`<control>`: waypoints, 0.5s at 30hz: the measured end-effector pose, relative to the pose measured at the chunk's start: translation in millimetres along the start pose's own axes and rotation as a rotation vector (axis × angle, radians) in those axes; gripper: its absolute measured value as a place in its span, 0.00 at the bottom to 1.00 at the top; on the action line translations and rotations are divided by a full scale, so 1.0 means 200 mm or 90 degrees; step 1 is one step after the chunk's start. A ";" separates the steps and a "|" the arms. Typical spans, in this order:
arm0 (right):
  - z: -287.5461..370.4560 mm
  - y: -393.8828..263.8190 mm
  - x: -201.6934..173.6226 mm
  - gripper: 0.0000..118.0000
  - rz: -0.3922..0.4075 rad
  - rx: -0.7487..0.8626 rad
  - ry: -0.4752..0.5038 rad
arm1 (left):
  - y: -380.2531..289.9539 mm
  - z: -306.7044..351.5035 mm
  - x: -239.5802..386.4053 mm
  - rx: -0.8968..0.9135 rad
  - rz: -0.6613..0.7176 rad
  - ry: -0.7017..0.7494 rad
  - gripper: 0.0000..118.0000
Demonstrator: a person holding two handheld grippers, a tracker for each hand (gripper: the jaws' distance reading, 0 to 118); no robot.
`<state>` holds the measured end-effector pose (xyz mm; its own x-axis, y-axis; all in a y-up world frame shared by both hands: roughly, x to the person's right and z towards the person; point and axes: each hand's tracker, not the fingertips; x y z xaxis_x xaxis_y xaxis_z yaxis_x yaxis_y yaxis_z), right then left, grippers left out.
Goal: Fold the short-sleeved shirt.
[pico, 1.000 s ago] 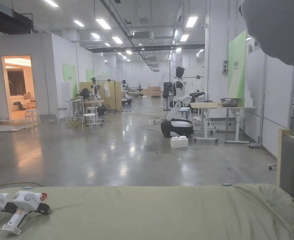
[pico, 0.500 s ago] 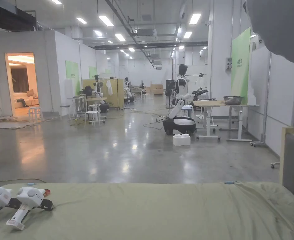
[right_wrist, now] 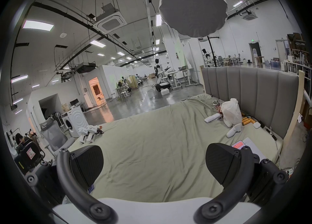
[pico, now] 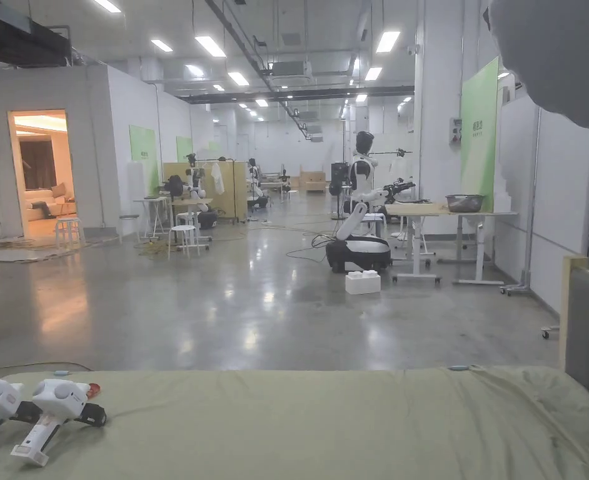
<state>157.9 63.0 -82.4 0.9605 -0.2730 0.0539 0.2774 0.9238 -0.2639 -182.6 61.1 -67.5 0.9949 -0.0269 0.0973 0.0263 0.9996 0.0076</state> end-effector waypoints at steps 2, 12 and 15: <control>0.00 0.00 0.00 1.00 -0.002 0.002 0.000 | 0.00 0.00 0.00 0.002 -0.002 -0.002 1.00; 0.00 0.00 0.01 1.00 0.002 0.003 0.002 | 0.00 0.00 0.00 0.001 -0.002 -0.002 1.00; 0.00 0.00 0.01 1.00 0.004 0.002 0.005 | 0.00 0.00 0.00 -0.001 -0.001 -0.002 1.00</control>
<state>160.2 62.2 -81.9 0.9620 -0.2692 0.0451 0.2714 0.9262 -0.2617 -182.4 61.3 -67.1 0.9945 -0.0287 0.1004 0.0282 0.9996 0.0070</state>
